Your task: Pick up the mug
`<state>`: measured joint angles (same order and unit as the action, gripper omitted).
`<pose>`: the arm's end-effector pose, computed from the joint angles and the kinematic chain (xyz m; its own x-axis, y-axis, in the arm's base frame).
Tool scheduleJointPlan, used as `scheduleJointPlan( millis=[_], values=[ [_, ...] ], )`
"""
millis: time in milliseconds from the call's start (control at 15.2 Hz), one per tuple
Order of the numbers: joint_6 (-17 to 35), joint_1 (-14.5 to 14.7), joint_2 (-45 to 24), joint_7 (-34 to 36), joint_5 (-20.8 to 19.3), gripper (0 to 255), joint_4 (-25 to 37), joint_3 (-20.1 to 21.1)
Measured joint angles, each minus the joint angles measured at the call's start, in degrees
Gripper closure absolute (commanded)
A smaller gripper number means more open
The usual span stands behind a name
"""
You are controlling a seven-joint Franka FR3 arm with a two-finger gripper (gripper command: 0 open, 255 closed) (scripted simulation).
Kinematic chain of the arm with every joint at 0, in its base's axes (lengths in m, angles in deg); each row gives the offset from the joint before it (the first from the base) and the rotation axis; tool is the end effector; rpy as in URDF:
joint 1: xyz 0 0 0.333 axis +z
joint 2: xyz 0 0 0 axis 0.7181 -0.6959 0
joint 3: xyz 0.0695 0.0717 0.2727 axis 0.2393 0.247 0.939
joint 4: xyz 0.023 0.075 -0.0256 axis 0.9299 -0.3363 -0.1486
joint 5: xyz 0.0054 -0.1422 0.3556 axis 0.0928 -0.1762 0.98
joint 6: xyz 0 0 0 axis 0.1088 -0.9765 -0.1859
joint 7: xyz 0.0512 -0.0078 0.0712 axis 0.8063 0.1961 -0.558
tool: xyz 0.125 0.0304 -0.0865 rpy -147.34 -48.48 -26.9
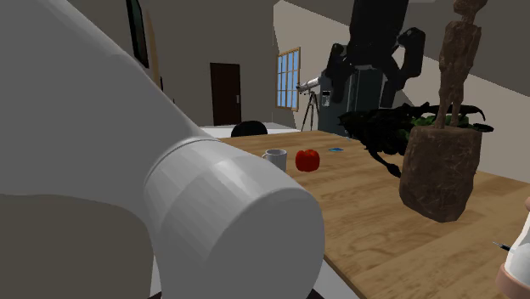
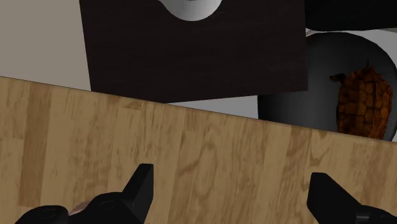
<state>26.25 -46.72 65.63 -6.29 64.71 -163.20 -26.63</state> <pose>0.2986 -0.0048 0.5036 0.9854 -0.1324 -0.1070 -0.1368 -0.9900 -0.0348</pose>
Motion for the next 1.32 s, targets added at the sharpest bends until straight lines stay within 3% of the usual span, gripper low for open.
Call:
scheduleJointPlan(
  millis=[528, 1320],
  values=[
    [7.96, 2.49, -5.46, 5.93, 4.77, 0, -1.96, 5.92],
    [23.34, 6.42, -23.26, 17.95, 10.23, 0, 2.52, 17.76]
  ],
)
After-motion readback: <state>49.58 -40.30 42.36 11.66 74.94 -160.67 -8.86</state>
